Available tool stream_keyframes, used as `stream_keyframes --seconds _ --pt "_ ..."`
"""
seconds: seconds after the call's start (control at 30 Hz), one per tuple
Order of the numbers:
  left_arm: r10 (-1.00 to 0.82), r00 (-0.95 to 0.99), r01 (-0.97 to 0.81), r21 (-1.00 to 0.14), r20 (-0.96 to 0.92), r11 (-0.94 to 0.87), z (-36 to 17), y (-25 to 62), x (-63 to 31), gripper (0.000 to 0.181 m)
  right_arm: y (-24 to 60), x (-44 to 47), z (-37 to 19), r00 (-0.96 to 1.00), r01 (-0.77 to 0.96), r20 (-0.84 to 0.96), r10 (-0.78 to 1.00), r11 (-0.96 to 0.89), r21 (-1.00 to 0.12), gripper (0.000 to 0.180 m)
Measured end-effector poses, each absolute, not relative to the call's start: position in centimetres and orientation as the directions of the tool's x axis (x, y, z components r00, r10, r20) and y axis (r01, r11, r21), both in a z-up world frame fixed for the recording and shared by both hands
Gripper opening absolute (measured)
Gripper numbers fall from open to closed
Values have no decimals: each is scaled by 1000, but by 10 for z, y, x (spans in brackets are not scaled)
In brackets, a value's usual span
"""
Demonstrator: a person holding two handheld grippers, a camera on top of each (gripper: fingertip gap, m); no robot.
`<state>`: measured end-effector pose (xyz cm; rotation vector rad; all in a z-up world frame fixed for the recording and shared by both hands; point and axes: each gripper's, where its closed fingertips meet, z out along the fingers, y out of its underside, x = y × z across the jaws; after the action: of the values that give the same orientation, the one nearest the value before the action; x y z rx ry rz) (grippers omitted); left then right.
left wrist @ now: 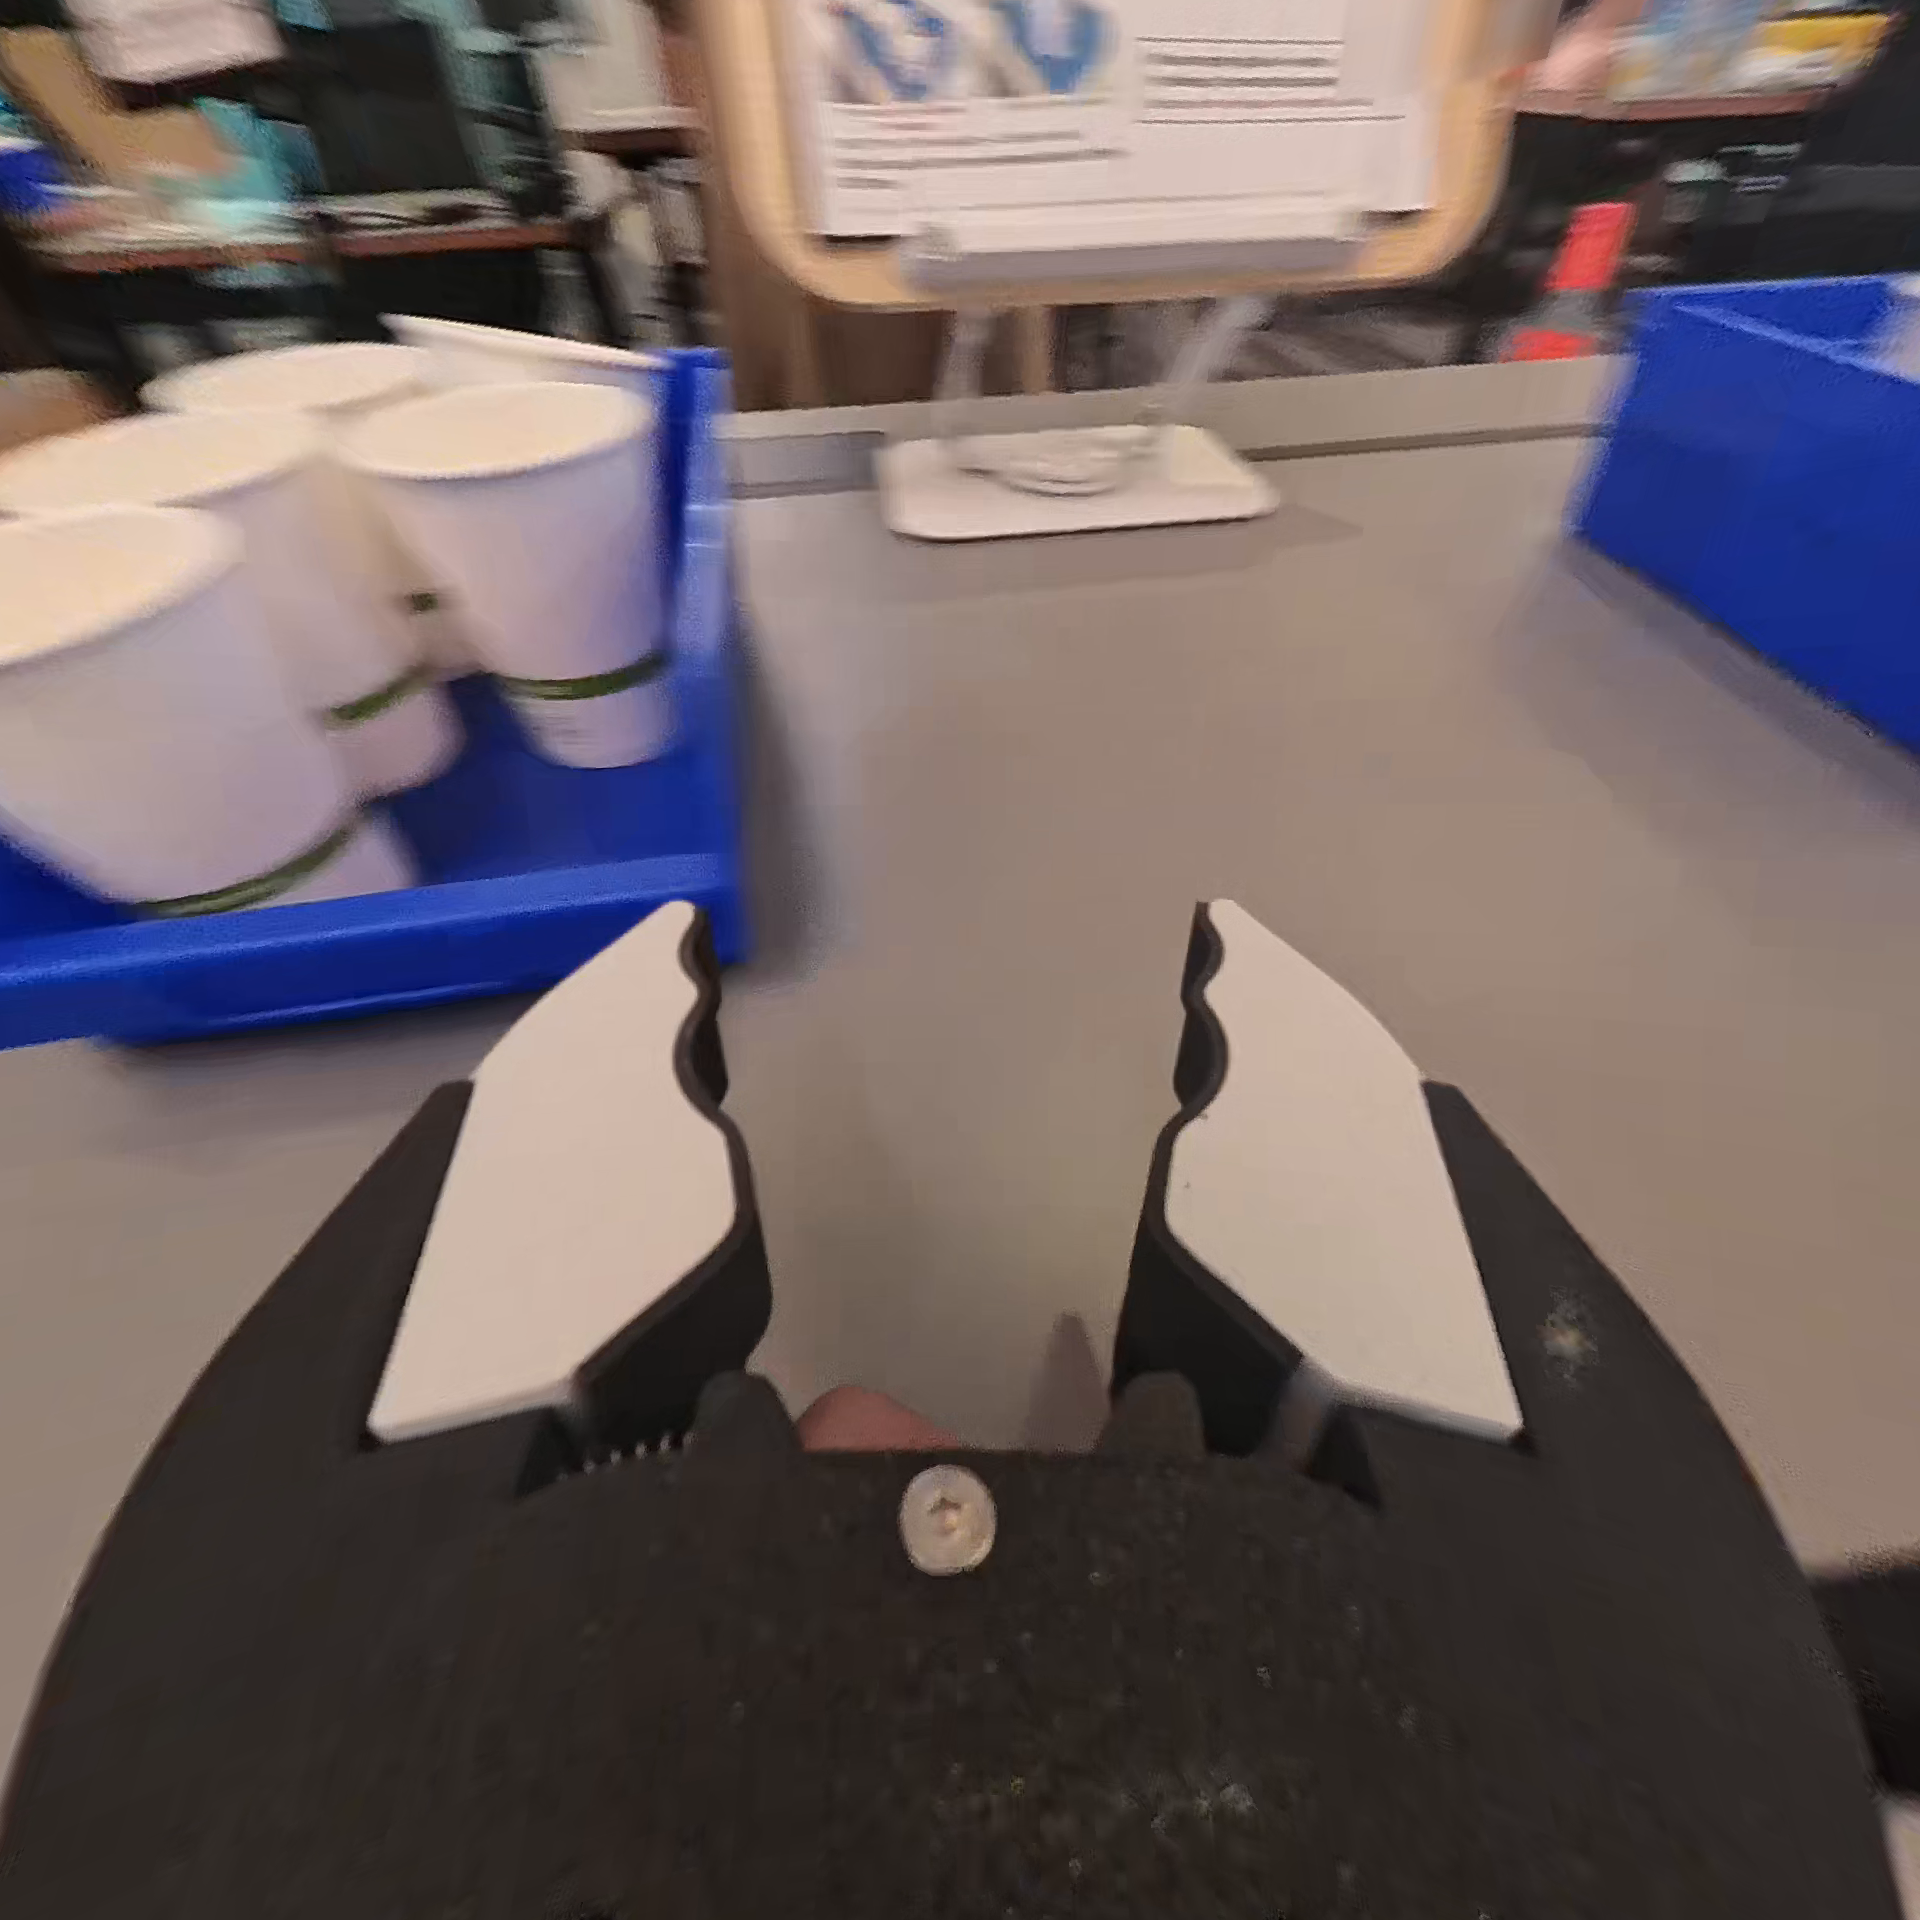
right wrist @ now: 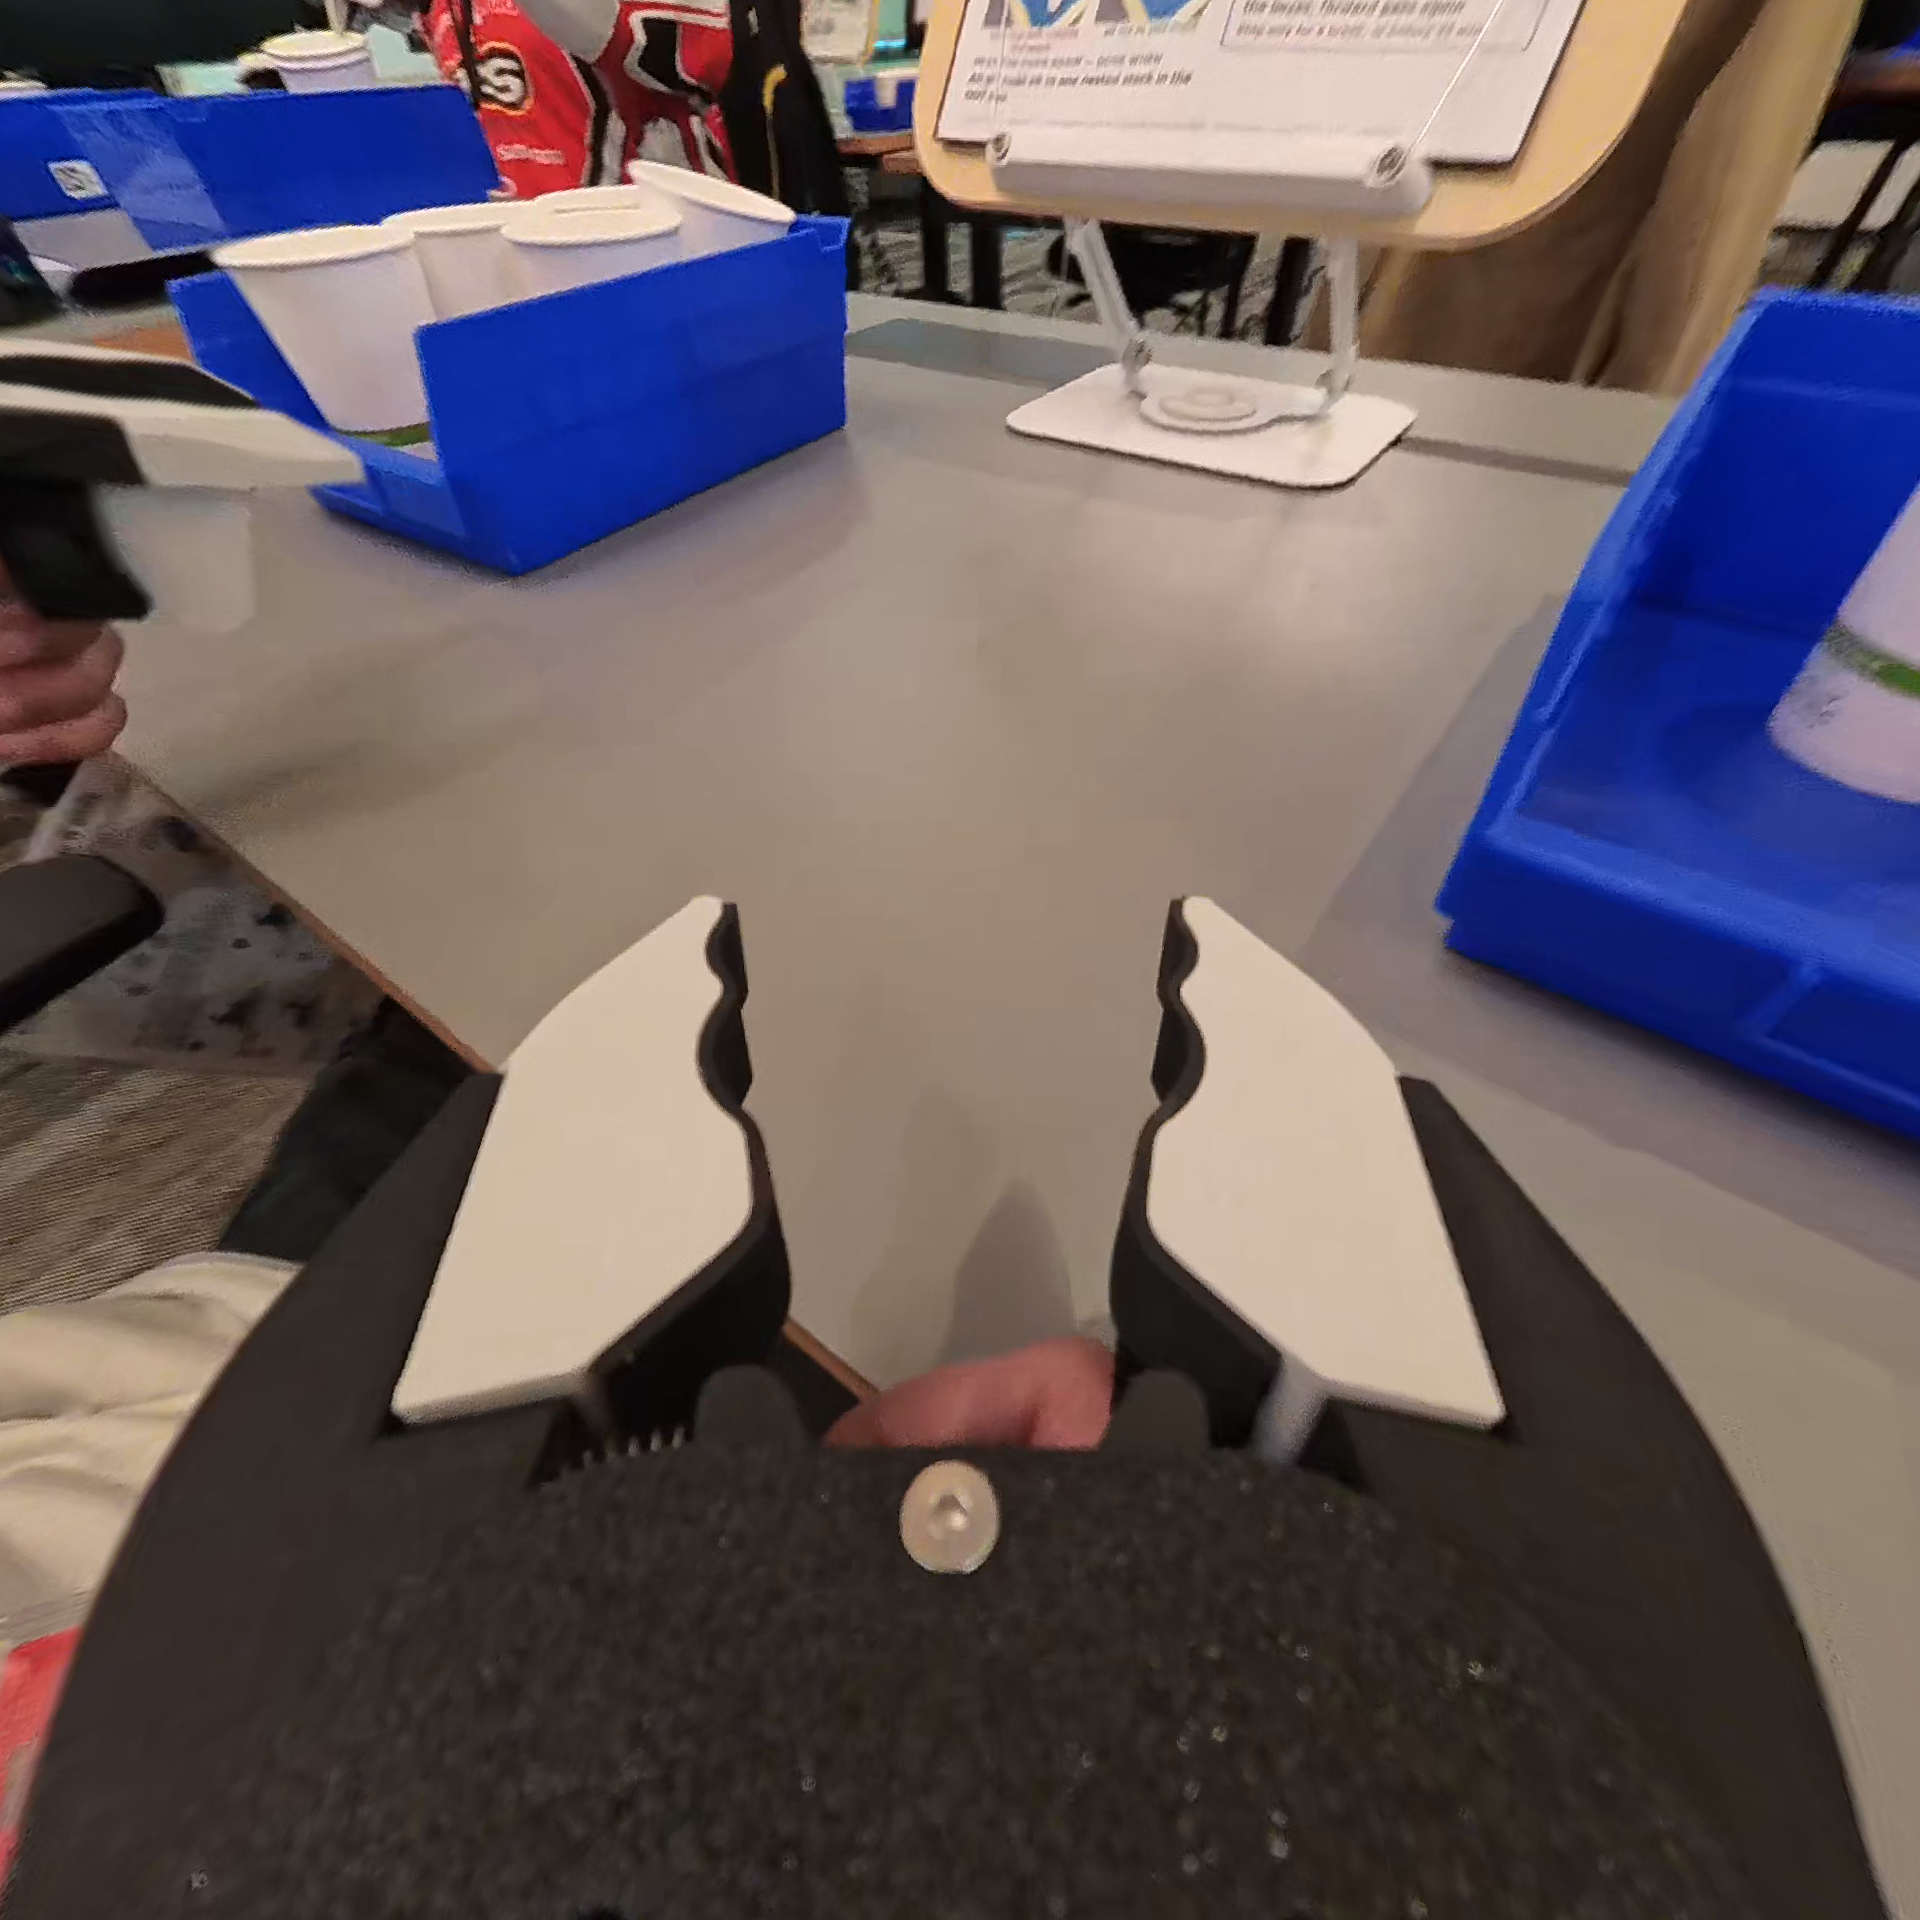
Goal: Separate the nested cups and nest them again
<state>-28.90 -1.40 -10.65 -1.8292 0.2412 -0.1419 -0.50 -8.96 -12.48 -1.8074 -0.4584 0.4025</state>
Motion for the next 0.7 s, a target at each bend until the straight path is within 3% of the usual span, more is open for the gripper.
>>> stream_keyframes --seconds 0.1,0.2,0.43,0.7 --pt "54 991 -108 -968 -124 -228 -90 6 -372 87 -91 -11 -128 849 79 -82 523 -280 -957 76" --pt "204 976 -26 -969 -78 -246 -85 33 -436 88 -94 -14 -133 843 128 -40 536 -272 -954 76" --pt "286 956 155 -934 60 -322 -103 94 -478 93 -100 -18 -128 833 162 0 554 -244 -956 74" --pt "379 926 141 -918 -10 -370 -118 127 -495 90 -98 -16 -134 828 133 -53 558 -287 -949 72"
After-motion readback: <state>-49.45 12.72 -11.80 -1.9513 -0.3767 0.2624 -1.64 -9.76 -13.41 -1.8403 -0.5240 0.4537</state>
